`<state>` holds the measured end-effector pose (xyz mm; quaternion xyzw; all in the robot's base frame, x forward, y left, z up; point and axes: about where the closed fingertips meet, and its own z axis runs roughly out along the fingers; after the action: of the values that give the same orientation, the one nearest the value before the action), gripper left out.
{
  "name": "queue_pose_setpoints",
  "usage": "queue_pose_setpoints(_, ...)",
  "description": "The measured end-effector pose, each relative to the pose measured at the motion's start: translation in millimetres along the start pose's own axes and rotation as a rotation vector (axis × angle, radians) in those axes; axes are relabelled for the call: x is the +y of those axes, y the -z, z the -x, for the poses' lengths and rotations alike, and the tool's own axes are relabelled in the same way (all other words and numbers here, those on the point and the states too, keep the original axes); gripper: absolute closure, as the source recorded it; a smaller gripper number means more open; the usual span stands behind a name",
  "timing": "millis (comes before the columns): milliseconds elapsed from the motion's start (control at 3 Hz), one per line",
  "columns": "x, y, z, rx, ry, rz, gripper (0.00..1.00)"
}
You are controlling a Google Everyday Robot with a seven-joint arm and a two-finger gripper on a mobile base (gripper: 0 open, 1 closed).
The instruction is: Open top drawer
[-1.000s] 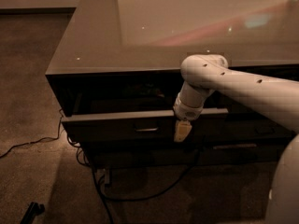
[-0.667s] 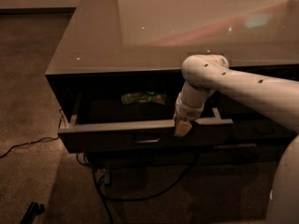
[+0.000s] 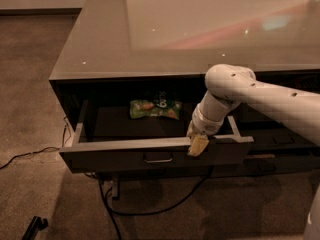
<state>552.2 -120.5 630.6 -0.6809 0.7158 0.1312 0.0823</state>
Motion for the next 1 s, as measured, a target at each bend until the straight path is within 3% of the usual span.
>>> queue_pose_setpoints(1000,0.0,0.0,0.0,0.0,0.0,0.0,0.16)
